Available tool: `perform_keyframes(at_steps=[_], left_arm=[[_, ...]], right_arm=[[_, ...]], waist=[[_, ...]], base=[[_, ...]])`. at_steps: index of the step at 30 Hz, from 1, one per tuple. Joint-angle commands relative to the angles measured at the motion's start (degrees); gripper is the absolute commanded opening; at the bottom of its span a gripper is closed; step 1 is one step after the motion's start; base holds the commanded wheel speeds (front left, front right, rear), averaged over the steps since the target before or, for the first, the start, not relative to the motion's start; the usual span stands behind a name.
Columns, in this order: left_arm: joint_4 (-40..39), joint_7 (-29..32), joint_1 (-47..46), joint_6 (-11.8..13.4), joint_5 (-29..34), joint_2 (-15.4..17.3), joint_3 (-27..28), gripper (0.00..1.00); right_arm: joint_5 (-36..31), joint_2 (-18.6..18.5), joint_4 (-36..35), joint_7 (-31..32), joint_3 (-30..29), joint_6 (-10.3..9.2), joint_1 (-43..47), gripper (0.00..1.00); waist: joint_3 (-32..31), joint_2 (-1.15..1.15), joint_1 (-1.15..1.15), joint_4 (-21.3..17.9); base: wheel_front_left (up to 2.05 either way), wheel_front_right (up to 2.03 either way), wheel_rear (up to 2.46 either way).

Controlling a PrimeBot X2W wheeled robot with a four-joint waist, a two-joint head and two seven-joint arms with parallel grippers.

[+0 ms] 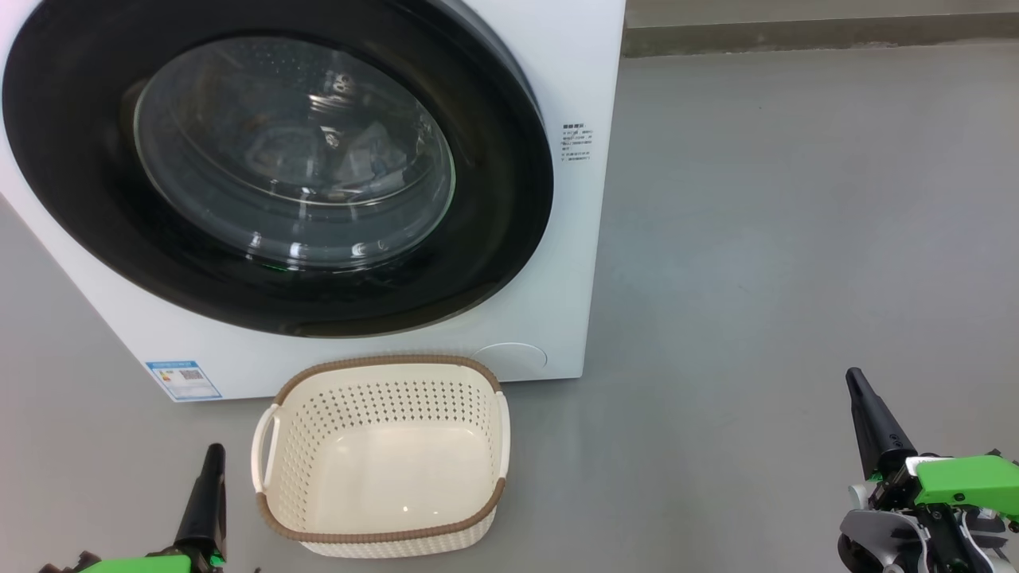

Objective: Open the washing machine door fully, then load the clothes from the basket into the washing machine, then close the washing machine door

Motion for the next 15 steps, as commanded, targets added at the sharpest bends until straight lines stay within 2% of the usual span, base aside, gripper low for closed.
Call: perform_keyframes(at_steps=[1,15], left_arm=[[-0.96,0.37,-2.46,0.02,-0.47,0.51,1.88,0.0],[-0.96,0.37,-2.46,0.02,-0.47,0.51,1.88,0.0]], right_arm=[[0.11,-0.3,-1.73,0.41,1.05,0.1,-0.77,0.0],[0.0,-0.22,-1.72,0.51,0.92,0.1,-0.78,0.0]], waist=[[0.0,0.0,0.0,0.0],[0.0,0.0,0.0,0.0]], base=[[0.0,0.0,0.0],[0.0,0.0,0.0]])
